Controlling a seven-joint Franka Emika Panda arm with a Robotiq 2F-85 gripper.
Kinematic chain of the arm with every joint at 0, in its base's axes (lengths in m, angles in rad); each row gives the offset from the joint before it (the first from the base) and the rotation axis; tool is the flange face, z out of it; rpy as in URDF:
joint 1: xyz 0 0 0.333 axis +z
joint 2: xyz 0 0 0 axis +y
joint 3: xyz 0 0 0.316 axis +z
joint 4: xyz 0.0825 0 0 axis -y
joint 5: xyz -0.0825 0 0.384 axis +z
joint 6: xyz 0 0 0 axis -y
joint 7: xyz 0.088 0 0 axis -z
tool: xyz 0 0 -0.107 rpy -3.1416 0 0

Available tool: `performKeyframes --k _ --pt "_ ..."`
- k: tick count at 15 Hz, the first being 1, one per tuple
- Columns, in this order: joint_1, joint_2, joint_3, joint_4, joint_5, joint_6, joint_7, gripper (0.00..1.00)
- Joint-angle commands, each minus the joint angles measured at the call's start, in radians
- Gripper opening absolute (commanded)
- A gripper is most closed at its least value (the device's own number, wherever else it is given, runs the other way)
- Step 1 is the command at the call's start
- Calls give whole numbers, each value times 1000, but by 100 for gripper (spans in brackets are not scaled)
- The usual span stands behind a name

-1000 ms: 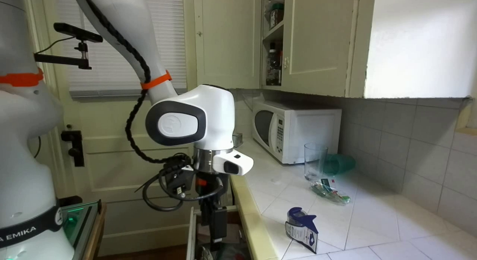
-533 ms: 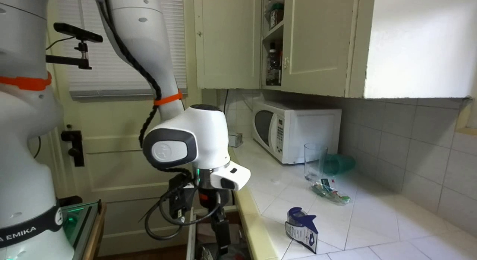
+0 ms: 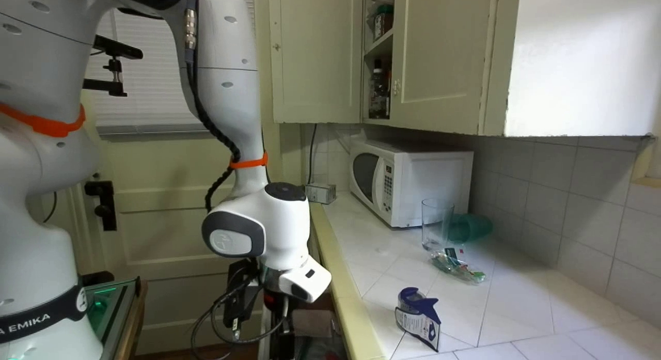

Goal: Put the orange marker inside the glass on the counter

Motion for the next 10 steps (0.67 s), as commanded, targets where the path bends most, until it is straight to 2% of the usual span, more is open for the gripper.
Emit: performKeyframes --k 1,3,5,10 --pt "-33 101 -47 41 -59 -28 64 100" --pt "-24 141 -79 76 -93 -87 83 100" --pt "-47 153 -62 113 -129 -208 45 100" --pt "15 185 -112 204 -125 -444 -9 100"
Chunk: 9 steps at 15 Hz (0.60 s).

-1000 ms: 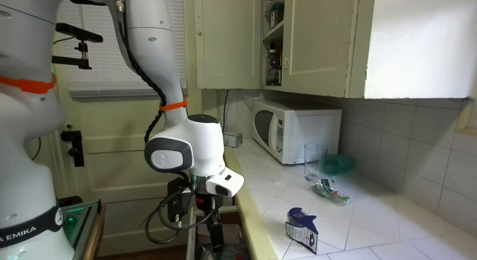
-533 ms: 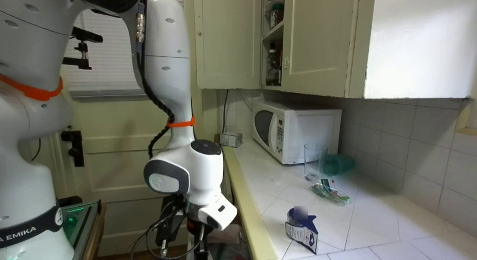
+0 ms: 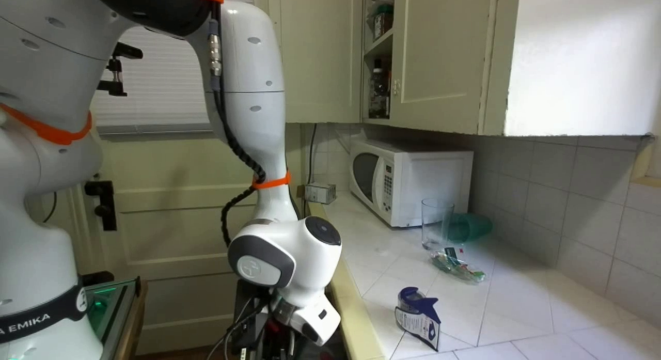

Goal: Put the orange marker inside the glass on the counter

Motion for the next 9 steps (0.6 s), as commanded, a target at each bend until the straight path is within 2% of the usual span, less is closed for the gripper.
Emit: performKeyframes --k 1,2,3,4,9 --pt "61 48 -54 59 -15 -189 -18 100" --pt "98 48 -83 72 -29 -232 0 100" --pt "124 49 -103 73 -19 -204 20 100" --pt "165 39 -129 47 -16 -81 51 100" --pt "376 41 -265 -29 -136 227 163 100"
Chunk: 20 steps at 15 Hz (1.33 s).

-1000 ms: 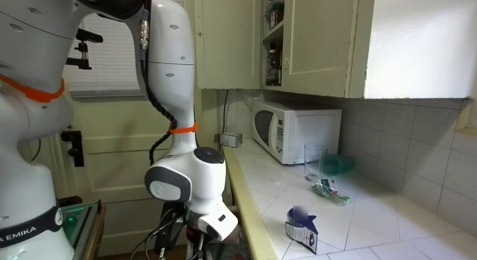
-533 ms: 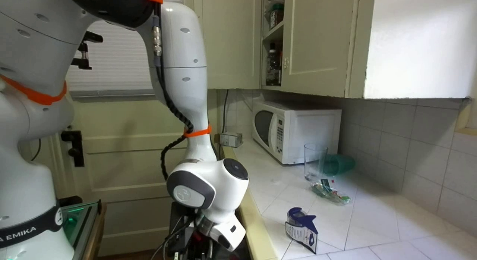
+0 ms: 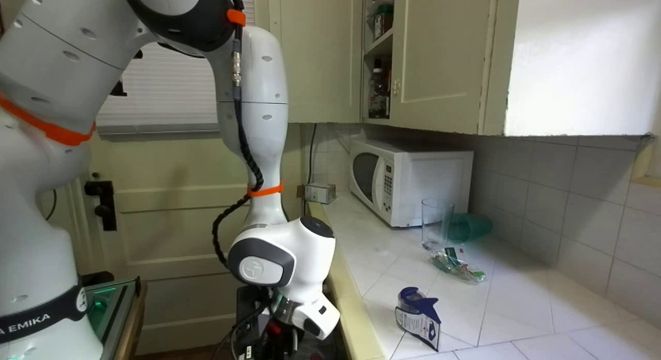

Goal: Put the orange marker inside the glass on the counter

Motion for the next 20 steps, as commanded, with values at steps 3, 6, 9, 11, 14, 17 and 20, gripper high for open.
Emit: performKeyframes --k 3,6,9,11,14,17,20 --pt "320 22 -237 -54 -189 209 132 100" --pt "481 35 -353 -65 -265 217 145 100" --pt "379 -20 -240 -77 -294 65 68 100" --pt "370 -51 -215 -106 -304 23 64 100" --pt "500 -107 -308 -177 -363 57 151 100" --pt "530 -158 -334 -214 -390 85 196 100" --pt "646 -148 -442 -200 -423 132 305 100"
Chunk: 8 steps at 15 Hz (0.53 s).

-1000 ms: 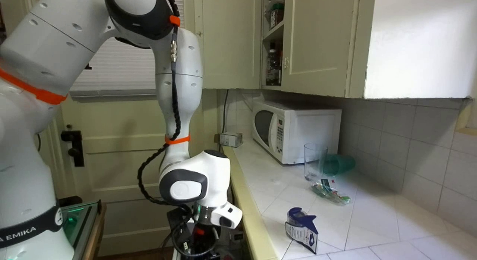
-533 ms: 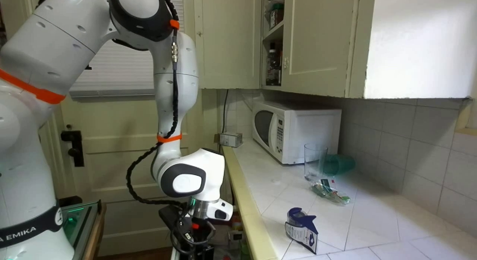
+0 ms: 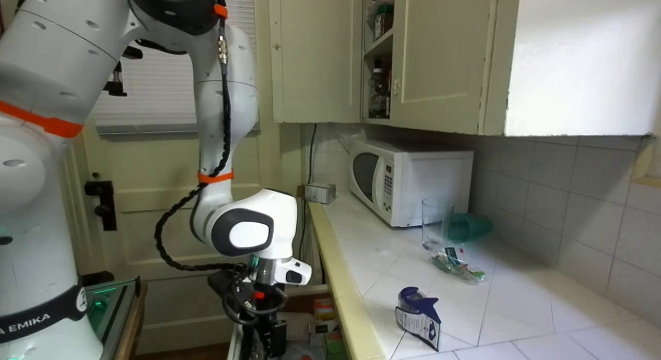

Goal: Put the orange marker inside the glass on the counter

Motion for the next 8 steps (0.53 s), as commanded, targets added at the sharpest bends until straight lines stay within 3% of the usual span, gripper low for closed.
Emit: performKeyframes --k 1,4,6,8 --pt "128 -2 -130 -5 -71 44 117 100" --pt "134 47 -161 67 -80 25 117 100" --pt "91 72 -134 117 -76 -11 80 100" --pt "82 108 -131 177 -107 -108 44 100"
